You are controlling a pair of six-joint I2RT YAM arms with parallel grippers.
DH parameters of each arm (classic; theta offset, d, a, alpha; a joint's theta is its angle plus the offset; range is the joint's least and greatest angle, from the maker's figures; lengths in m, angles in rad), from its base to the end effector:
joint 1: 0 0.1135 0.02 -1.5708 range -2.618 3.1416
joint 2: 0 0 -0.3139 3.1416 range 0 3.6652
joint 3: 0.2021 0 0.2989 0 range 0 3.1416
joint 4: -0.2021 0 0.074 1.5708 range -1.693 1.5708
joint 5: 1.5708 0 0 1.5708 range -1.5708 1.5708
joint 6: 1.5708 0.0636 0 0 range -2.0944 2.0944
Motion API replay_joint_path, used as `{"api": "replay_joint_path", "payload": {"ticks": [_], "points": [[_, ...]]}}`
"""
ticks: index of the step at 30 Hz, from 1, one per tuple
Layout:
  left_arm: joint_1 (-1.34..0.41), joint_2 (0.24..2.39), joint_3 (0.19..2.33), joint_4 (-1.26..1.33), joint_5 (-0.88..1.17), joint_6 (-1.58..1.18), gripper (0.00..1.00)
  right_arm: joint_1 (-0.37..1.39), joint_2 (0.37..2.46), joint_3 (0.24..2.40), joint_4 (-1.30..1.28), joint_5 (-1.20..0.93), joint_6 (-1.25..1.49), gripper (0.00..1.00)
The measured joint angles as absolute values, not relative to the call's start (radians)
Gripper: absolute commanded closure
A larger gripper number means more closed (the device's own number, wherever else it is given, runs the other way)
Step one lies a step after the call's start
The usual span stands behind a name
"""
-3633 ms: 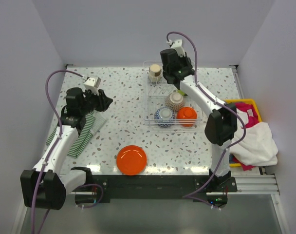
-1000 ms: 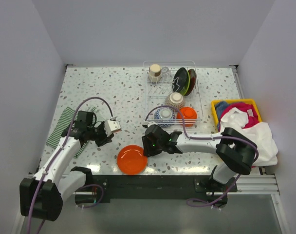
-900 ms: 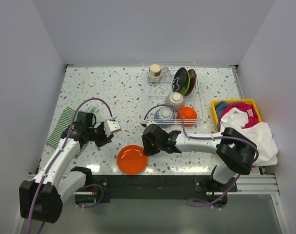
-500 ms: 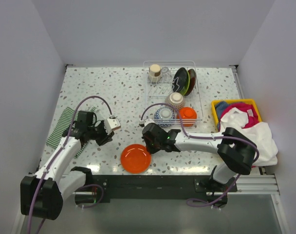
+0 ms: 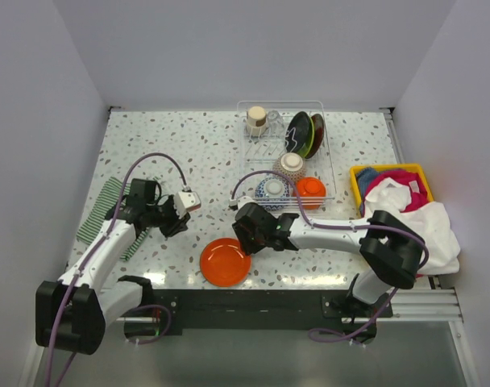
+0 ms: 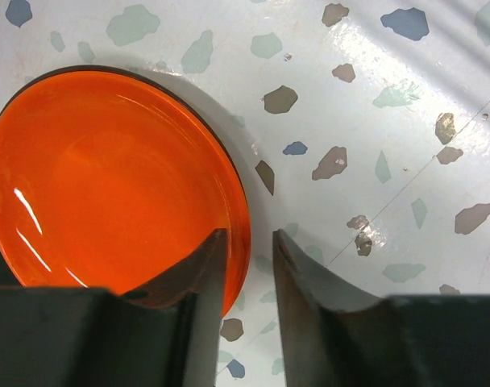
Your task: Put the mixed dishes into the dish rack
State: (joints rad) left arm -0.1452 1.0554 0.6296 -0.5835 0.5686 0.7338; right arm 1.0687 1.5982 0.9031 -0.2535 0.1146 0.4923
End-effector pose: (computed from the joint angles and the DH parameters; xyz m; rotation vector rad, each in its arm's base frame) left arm 0.2174 -0.0664 0.2123 1.2087 2.0937 -0.4722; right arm 0.1853 0.3225 0.1743 -0.6878 2.4875 0.4786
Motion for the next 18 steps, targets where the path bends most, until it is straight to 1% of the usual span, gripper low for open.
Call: {"api": "replay_joint_path", "payload": {"ticks": [1, 2, 4, 5, 9, 14, 18], "points": [[-0.145, 1.055, 0.63, -0.584, 0.57, 0.735, 0.63, 1.069, 1.599, 0.903, -0.253, 0.115, 0.494, 0.76], [-0.145, 1.055, 0.631, -0.584, 0.571, 0.735, 0.63, 1.069, 1.602, 0.903, -0.252, 0.116, 0.494, 0.87], [-0.145, 1.055, 0.631, -0.585, 0.572, 0.736, 0.63, 1.068, 1.611, 0.903, -0.247, 0.115, 0.497, 0.98], [-0.145, 1.055, 0.631, -0.585, 0.572, 0.737, 0.63, 1.068, 1.615, 0.903, -0.245, 0.118, 0.496, 1.0], [-0.145, 1.056, 0.631, -0.583, 0.574, 0.737, 0.62, 1.066, 1.616, 0.914, -0.25, 0.126, 0.491, 1.0], [-0.145, 1.074, 0.631, -0.559, 0.589, 0.73, 0.54, 1.066, 1.615, 0.952, -0.295, 0.159, 0.443, 1.0], [-0.144, 1.124, 0.649, -0.543, 0.624, 0.701, 0.51, 1.066, 1.605, 1.008, -0.333, 0.189, 0.361, 1.0]]}}
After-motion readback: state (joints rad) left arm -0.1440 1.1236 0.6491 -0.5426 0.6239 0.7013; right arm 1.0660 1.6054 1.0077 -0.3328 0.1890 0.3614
